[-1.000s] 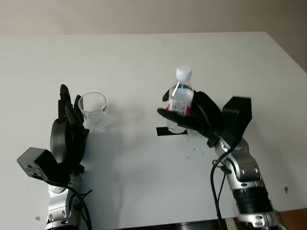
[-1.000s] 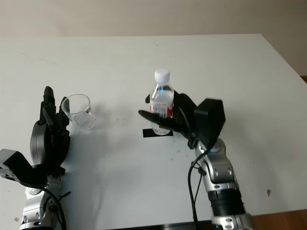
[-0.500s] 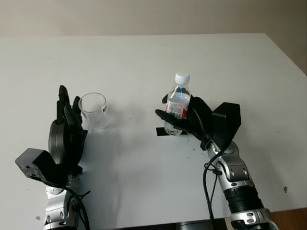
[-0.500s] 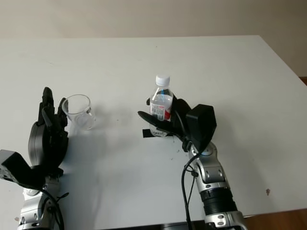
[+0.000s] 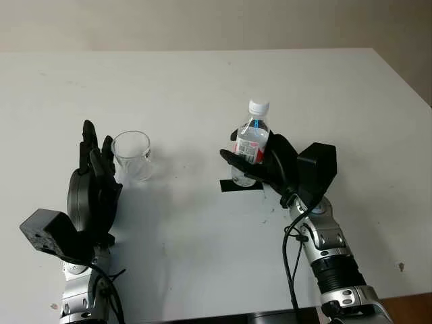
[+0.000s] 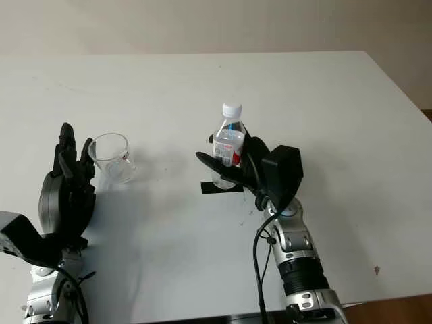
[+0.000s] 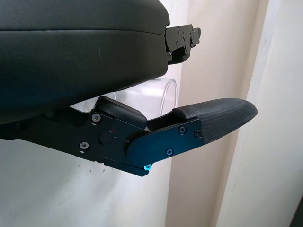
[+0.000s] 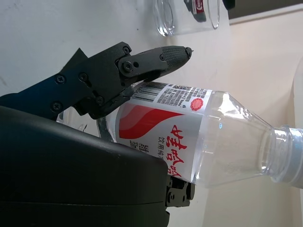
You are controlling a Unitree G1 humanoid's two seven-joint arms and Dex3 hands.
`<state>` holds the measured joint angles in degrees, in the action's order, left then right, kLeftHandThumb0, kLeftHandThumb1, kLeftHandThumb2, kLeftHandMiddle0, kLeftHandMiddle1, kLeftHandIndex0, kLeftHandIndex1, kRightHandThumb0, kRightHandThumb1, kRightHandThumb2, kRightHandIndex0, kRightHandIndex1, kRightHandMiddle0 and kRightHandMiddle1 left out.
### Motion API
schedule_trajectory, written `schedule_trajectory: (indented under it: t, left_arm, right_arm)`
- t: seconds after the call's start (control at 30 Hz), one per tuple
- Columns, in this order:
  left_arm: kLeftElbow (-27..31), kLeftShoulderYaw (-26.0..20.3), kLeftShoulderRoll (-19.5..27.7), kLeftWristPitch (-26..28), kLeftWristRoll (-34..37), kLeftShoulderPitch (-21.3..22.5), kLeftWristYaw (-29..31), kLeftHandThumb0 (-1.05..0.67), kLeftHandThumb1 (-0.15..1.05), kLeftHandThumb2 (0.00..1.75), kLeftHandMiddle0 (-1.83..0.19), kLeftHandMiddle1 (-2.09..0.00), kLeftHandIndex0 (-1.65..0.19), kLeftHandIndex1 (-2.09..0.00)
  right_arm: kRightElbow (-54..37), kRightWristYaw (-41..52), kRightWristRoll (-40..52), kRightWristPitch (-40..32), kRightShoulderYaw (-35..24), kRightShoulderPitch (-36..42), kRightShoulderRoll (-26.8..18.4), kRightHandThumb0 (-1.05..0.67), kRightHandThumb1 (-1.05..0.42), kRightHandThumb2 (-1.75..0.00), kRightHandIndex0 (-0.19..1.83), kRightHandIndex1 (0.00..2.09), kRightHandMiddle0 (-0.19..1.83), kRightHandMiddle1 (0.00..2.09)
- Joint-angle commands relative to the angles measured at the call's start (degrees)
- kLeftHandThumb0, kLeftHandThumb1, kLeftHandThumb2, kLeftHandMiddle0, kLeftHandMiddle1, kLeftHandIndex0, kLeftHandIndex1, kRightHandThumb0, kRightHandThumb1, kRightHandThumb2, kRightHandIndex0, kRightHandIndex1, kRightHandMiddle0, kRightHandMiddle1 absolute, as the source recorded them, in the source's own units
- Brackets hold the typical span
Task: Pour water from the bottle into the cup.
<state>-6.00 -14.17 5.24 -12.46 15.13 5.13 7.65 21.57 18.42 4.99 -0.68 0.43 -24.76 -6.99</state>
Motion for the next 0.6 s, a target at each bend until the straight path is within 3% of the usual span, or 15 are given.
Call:
schedule_trajectory:
  t: [0.0,0.1,0.23,0.47,0.57]
  left_arm:
    - [0.5,0.0,0.2,0.0,-0.3,-0.3,-0.1,-0.87,1.05,0.75,0.19,-0.33,0.12,0.0]
    - [0.4,0.0,0.3,0.0,0.0,-0.3,0.3,-0.87,1.05,0.75,0.19,-0.32,0.13,0.0]
    - [0.4,-0.1,0.4,0.0,-0.1,-0.5,0.4,-0.87,1.05,0.75,0.19,-0.32,0.13,0.0]
    - [0.2,-0.2,0.5,-0.3,0.0,-0.3,0.7,-0.87,1.05,0.76,0.19,-0.3,0.13,0.0]
    - [0.3,-0.2,0.4,-0.2,0.0,-0.3,0.6,-0.87,1.05,0.76,0.19,-0.3,0.12,0.0]
  right_arm:
    - [-1.7,1.4,-0.2,-0.5,0.5,1.1,-1.5,-0.28,-1.05,-0.37,0.98,2.09,-0.17,2.09]
    - [-3.1,4.1,-0.5,-0.3,1.3,1.8,-3.0,-0.3,-1.05,-0.32,0.87,2.09,0.14,2.09]
    - [-5.5,6.8,0.0,-1.7,1.9,2.8,-4.3,-0.32,-1.05,-0.24,0.76,2.09,0.24,2.09]
    - [-7.4,7.1,-0.1,-2.8,1.7,4.2,-4.8,-0.35,-1.04,-0.09,0.35,2.09,0.01,2.09]
    - [-6.4,6.3,-1.1,-2.0,1.7,4.3,-5.0,-0.4,-1.0,-0.05,-0.06,2.09,-0.15,2.09]
